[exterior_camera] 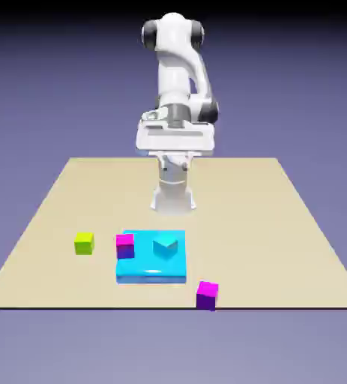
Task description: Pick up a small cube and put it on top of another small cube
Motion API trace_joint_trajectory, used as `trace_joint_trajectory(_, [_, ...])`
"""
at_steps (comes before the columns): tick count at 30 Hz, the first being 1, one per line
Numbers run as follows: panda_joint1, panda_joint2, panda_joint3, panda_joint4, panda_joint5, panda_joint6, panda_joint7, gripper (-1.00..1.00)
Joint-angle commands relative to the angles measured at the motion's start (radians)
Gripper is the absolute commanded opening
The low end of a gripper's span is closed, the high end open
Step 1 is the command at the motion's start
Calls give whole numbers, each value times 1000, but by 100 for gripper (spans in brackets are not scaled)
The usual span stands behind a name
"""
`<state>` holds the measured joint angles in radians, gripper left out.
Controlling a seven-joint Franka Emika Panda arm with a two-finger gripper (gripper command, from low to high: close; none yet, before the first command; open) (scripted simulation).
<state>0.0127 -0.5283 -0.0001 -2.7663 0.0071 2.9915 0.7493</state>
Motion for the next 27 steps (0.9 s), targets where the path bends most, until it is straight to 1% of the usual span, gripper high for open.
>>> trace_joint_trajectory(1, [1,35,0,36,6,-38,7,0])
trace_joint_trajectory(27, [17,933,-1,979,159,-1018,186,0])
